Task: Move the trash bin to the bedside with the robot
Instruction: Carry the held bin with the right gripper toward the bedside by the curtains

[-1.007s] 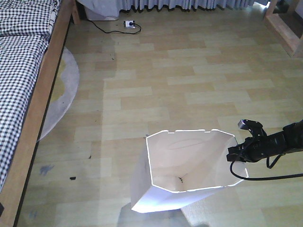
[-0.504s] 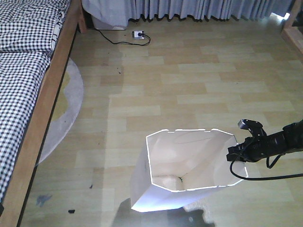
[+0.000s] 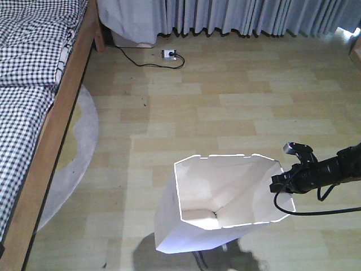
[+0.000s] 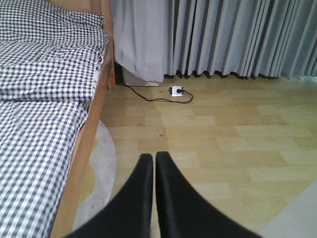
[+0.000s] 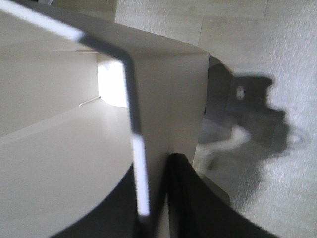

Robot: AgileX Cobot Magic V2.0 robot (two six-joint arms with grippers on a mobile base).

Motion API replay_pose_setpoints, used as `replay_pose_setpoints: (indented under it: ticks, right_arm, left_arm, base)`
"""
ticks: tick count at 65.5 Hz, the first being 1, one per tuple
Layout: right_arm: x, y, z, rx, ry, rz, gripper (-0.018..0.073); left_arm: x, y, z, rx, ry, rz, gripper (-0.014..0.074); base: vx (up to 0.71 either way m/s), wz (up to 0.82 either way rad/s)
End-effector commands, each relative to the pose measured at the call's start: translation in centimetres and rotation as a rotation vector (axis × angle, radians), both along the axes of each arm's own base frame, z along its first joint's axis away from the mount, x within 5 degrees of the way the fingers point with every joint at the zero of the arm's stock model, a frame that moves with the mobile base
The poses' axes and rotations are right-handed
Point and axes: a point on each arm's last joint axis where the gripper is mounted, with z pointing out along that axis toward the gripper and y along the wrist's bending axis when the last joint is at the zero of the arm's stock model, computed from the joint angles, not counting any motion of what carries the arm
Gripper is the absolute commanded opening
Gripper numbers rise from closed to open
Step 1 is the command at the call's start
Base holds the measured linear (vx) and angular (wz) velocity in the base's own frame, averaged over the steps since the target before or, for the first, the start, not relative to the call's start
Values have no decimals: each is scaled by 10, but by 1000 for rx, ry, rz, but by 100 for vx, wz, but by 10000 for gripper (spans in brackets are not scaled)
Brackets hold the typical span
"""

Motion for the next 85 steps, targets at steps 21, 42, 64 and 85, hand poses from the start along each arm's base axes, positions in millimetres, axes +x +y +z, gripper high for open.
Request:
replay_pose_setpoints:
  ticks: [21,42,64,85]
  right_arm:
    - [16,11,43,221,-79,-12,-5]
    - [16,11,43,221,-79,-12,-5]
    - [16,11,43,221,-79,-12,-5]
    - [16,11,43,221,-79,-12,-5]
  left_arm:
    - [1,0,5,4,-77,-4,-6]
    - [1,0,5,4,-77,-4,-6]
    - [1,0,5,4,-77,-4,-6]
    - [1,0,5,4,-77,-4,-6]
  base:
    - [39,-3]
    - [36,3]
    - [33,6]
    - [29,6]
